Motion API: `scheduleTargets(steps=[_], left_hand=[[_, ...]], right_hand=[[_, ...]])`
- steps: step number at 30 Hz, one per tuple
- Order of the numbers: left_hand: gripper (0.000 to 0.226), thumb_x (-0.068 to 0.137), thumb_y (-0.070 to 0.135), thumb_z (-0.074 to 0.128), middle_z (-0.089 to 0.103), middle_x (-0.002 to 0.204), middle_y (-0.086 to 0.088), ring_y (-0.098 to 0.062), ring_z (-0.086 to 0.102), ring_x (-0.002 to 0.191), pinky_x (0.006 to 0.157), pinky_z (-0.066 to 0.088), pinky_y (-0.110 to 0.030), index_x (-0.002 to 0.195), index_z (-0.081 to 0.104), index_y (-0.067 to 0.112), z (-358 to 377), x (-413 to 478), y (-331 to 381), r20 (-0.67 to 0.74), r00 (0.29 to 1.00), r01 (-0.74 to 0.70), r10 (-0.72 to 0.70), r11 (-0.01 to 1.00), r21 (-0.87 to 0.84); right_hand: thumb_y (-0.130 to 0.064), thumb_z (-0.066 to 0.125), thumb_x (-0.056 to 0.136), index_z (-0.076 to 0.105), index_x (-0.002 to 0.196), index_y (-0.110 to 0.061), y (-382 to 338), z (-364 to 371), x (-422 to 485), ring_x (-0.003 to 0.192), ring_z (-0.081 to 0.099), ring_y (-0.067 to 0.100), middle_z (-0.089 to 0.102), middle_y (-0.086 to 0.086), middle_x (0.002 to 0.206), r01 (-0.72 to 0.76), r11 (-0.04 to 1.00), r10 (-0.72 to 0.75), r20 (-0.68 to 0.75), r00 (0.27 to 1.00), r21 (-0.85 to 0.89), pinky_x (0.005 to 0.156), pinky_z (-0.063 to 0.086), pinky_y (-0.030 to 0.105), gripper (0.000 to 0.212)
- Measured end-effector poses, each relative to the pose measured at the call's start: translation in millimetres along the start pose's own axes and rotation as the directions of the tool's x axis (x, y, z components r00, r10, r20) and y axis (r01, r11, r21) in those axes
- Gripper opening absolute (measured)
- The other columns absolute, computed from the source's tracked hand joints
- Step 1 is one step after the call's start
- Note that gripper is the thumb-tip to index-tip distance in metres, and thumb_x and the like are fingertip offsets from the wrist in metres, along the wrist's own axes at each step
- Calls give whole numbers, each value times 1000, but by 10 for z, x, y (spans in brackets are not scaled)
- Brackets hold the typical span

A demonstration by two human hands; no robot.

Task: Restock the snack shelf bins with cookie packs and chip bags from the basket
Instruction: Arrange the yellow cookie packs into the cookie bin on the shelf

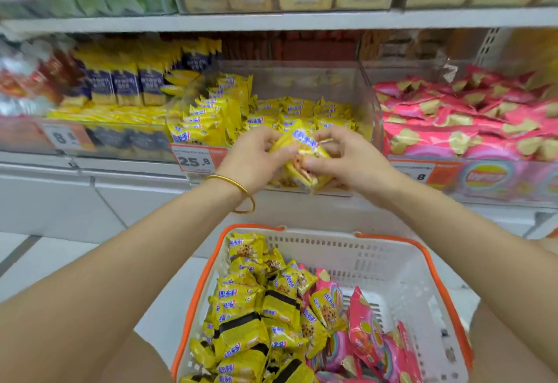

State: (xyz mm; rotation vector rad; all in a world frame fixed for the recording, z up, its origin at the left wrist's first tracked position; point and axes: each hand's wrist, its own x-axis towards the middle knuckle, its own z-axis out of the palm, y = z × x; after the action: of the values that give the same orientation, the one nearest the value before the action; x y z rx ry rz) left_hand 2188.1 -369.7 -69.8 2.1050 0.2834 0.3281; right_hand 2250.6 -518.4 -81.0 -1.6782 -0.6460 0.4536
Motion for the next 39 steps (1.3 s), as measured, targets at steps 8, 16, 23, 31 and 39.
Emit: scheduleTargets(steps=[8, 16, 23, 31, 39], left_hand=[[39, 92, 31, 54, 45, 141, -14, -31, 35, 134, 110, 26, -47, 126, 56, 12, -471, 590, -444, -45, 911, -222, 411, 577, 786], [51, 85, 41, 31, 59, 127, -14, -32, 52, 122, 100, 37, -56, 104, 70, 15, -427, 772, -785, -7, 928, -196, 372, 505, 840], [46, 84, 36, 34, 62, 121, -16, -35, 54, 118, 95, 43, -49, 90, 73, 12, -401, 785, -788, -5, 914, -233, 405, 537, 811], [44, 83, 35, 33, 64, 115, -14, -34, 54, 116, 93, 43, -44, 82, 71, 12, -391, 791, -806, -25, 891, -243, 453, 523, 817], [43, 89, 36, 35, 62, 120, -14, -33, 49, 122, 101, 39, -47, 92, 70, 11, -404, 759, -799, -27, 848, -298, 530, 517, 803]], right_hand=[[-20, 74, 77, 57, 116, -18, -132, -49, 1762, 101, 56, 18, 59, 2, 115, 10, 793, -246, -305, 920, -609, 84, 46, 30, 43], [-15, 67, 82, 62, 119, -28, 193, 5, 2902, 115, 52, 28, 36, 10, 138, -108, 613, -256, -326, 910, -783, 98, 42, 28, 40], [-20, 64, 85, 59, 123, -21, 298, 126, 3041, 117, 48, 27, 48, 8, 128, 66, 507, -416, -177, 892, -859, 95, 39, 32, 38], [-21, 56, 91, 57, 127, -22, 205, 97, 2998, 123, 36, 32, 54, 6, 126, 29, 187, -397, -48, 917, -982, 89, 42, 39, 37], [-4, 55, 89, 40, 140, -26, -40, 10, 2696, 136, 27, 29, 47, 6, 139, -41, 257, -273, -114, 955, -966, 100, 40, 42, 58]])
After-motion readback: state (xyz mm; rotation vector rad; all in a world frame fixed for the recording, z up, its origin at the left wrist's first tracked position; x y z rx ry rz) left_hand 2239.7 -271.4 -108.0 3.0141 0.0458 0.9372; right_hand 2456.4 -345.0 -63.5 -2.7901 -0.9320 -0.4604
